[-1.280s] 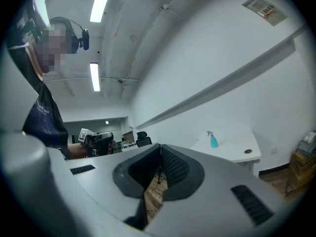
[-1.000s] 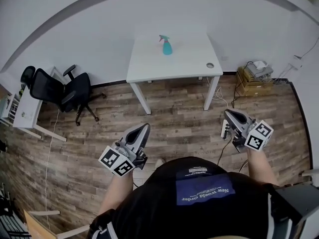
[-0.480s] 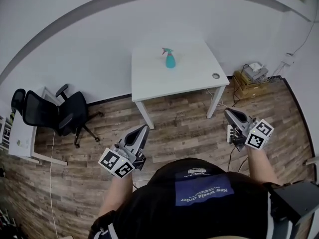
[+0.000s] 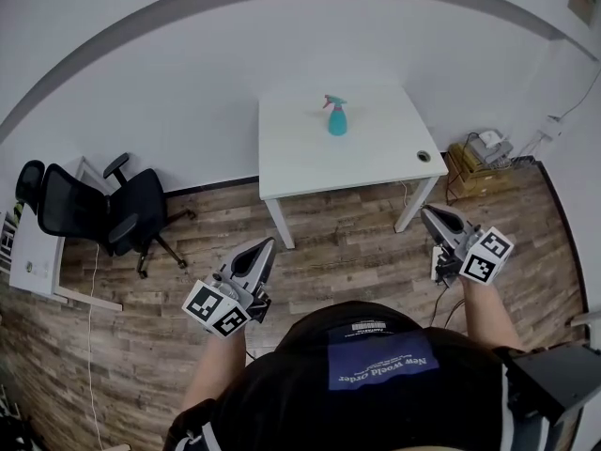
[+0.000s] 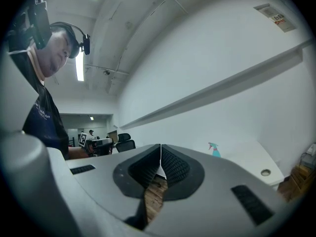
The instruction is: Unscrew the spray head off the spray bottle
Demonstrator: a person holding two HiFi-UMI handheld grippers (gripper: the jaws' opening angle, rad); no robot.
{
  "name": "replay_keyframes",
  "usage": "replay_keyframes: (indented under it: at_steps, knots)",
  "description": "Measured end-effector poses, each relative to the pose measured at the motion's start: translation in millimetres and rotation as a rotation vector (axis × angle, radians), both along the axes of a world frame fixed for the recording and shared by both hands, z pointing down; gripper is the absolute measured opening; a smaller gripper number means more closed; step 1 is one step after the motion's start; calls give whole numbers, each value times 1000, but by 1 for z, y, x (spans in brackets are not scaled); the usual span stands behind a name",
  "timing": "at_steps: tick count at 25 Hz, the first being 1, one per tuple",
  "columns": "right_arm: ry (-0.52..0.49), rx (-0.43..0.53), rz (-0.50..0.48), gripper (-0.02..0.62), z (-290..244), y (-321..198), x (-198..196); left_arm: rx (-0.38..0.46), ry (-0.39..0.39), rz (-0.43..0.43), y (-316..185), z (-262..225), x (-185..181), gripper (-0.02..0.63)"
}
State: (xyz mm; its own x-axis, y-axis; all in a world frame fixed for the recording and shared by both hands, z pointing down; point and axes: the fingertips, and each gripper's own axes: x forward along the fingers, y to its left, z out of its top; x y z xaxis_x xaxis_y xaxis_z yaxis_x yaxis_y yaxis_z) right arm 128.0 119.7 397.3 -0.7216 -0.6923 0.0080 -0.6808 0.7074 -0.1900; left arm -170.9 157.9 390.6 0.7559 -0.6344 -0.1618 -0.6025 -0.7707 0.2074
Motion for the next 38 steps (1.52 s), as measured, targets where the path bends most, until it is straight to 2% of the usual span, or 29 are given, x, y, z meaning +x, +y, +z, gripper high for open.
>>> replay_keyframes:
  at_steps: [6,10,16,24,27,31,38]
  knots:
    - [-20,-15,-41,-5,13,-42,26,-3,-30,-30,-31,0,30,-6]
    - [-30,-8,-98,-5,16,-83,56,6,-29,-95,-57,-3,60,-6]
    - [-32,21,-188,-5,0,-143,106,17,-16,-159,-98,-16,123,-6]
    - [-66,1,-243,-5,15,-191,167,-11,-39,-171,-133,-15,199,-6]
    - [-83,-20,-243,-5,28,-195,178,-24,-64,-172,-137,-11,209,-6]
    - [-92,-38,-231,-5,36,-201,186,-43,-58,-160,-150,-8,215,-6]
    - [-46,-41,-167,-5,38,-212,188,-48,-51,-69,-185,4,216,-6]
